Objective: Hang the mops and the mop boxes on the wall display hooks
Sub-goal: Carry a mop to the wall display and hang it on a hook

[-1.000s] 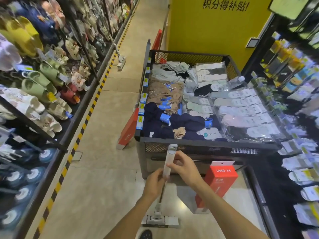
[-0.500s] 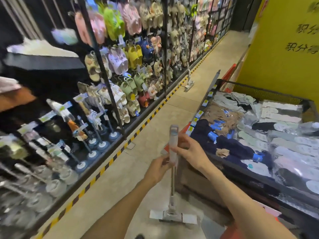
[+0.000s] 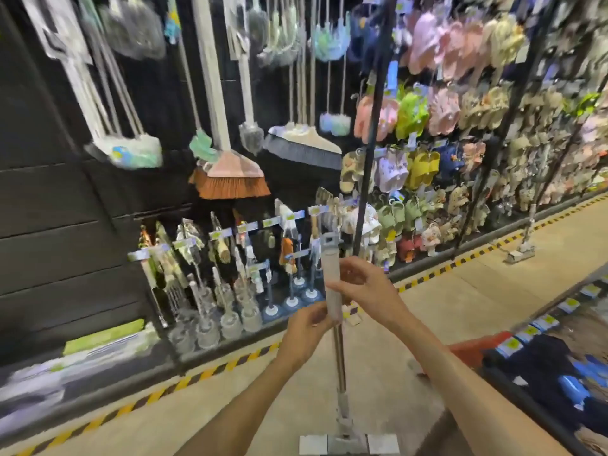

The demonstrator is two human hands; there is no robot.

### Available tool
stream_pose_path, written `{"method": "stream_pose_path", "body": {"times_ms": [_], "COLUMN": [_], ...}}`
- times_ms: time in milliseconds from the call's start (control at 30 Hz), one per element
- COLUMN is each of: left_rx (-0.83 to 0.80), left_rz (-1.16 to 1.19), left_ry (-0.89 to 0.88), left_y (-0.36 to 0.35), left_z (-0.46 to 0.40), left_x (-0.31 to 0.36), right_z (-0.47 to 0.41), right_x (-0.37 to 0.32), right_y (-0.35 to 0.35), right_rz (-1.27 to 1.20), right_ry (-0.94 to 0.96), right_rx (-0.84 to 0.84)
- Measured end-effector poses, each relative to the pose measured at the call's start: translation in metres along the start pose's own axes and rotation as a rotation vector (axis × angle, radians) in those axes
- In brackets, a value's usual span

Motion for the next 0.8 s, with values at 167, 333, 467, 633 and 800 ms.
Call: {"method": "stream_pose_path", "body": {"times_ms": [167, 333, 467, 633, 800], "left_rx": [0.191, 0.366, 0.485, 0.634, 0.754], "left_rz": [0.068, 0.086, 0.03, -0.06, -0.132], "left_ry": [-0.009, -0.059, -0.105, -0.149, -0.167], "left_y": [0.094, 0.198, 0.282, 0.386, 0.48], "left_z": [0.032, 0.077, 0.116, 0.161, 0.192], "left_x": [0.013, 0.029, 0.047, 0.066, 0.087], "right_z": [-0.035, -0.06, -0.075, -0.099, -0.127], "right_x": [-0.064, -0.136, -0.194, -0.268, -0.333], "right_y": [-0.077, -0.168, -0.245, -0.34, -0.424], "right_rz": [-0.068, -0.144, -0.167, -0.247, -0.352], "right_ry": [0.12, 0.231, 0.323, 0.399, 0.424], "right_rx": [-0.089, -0.204, -0.266, -0.301, -0.374]}}
Point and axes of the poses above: each hand's wrist, its own z-axis away from the middle knuckle, its own y-axis out of the back of the hand, x = y × z, the point moved 1 cm from there along -z, towards the middle knuckle, and after that the axes turned 8 degrees about z, right-handed, at the moved point
